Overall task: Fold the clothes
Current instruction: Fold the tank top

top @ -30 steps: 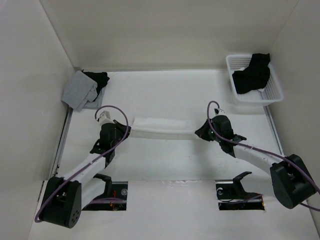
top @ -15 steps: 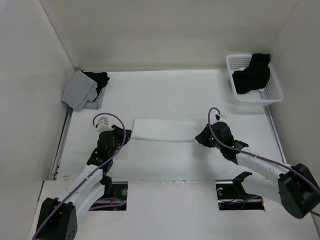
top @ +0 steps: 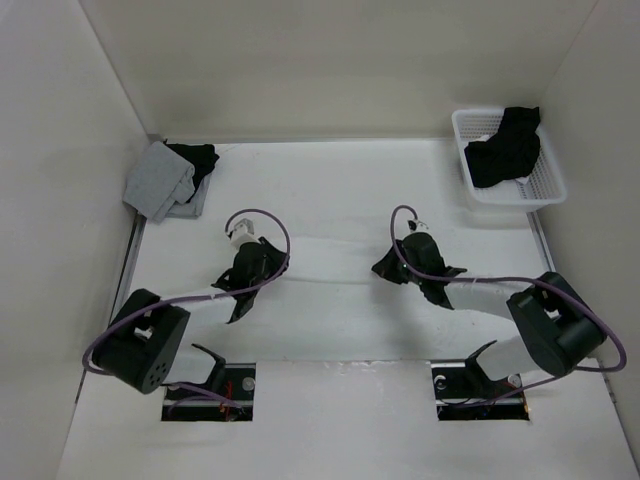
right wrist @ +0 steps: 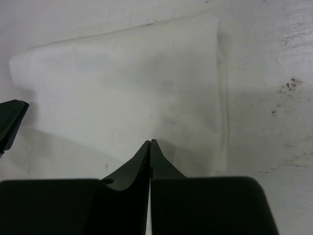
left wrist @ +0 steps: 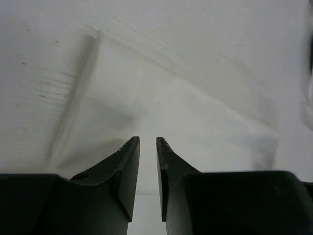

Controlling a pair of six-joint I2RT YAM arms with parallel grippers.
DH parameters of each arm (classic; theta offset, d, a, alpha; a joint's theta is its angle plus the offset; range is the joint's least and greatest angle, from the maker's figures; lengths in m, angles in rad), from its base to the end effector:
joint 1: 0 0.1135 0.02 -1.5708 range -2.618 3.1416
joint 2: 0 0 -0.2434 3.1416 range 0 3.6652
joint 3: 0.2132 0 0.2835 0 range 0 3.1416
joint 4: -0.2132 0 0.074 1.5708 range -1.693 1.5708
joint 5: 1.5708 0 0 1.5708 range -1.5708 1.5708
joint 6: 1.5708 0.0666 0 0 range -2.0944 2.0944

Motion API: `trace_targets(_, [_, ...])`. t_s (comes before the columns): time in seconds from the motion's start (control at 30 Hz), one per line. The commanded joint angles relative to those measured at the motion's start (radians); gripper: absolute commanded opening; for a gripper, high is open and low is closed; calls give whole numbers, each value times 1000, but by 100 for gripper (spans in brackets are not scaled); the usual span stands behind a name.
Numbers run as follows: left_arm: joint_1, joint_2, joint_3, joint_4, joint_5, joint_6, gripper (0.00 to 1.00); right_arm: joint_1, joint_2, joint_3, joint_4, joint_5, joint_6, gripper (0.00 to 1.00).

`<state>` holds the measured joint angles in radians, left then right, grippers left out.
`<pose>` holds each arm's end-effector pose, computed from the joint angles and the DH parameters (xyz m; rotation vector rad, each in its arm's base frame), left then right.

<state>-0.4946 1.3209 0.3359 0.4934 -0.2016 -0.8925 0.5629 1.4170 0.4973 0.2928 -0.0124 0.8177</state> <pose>0.2578 -0.1239 0.0859 -0.5428 2.0452 -0.6444 0.2636 0.1673 0.0875 0.2863 2.2926 0.7620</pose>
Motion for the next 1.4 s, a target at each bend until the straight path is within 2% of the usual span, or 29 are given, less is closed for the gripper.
trace_targets(0.0, [49, 30, -32, 166, 13, -26, 19, -13, -9, -37, 127, -4, 47, 3])
trace_targets(0.2, [136, 11, -89, 172, 50, -39, 19, -14, -96, -161, 117, 42, 89, 8])
trace_targets(0.33, [184, 15, -89, 169, 94, -42, 19, -41, -194, -166, 71, 46, 78, 24])
trace_targets(0.43, [198, -40, -89, 168, 119, -45, 19, -82, -239, -157, 36, 55, 55, 36])
trace_targets(0.6, [156, -158, -71, 99, 108, -26, 21, -133, -132, -108, -12, 16, 34, 42])
trace_targets(0.77, [132, -180, -60, 102, 108, 9, 21, -130, -17, -69, 25, -18, 52, 46])
trace_targets(0.83, [126, -169, -57, 109, 107, 20, 21, -130, 23, -60, 72, -47, 64, 43])
trace_targets(0.87, [126, -160, -57, 117, 108, 21, 21, -130, 42, -59, 94, -63, 75, 37])
trace_targets(0.97, [123, -137, -57, 143, 119, 23, 21, -159, 57, -74, 153, -61, 115, 11])
trace_targets(1.0, [120, -132, -58, 149, 123, 23, 21, -165, 40, -83, 157, -51, 120, 7])
trace_targets(1.1, [98, -126, -60, 157, 131, 18, 21, -176, -82, -114, 87, 0, 121, 4])
trace_targets(1.27, [40, -140, -52, 154, 133, 3, 21, -171, -369, -94, -243, 121, 51, 4])
trace_targets(1.37, [6, -160, -46, 146, 134, -13, 21, -163, -446, 4, -424, 190, -29, 4])
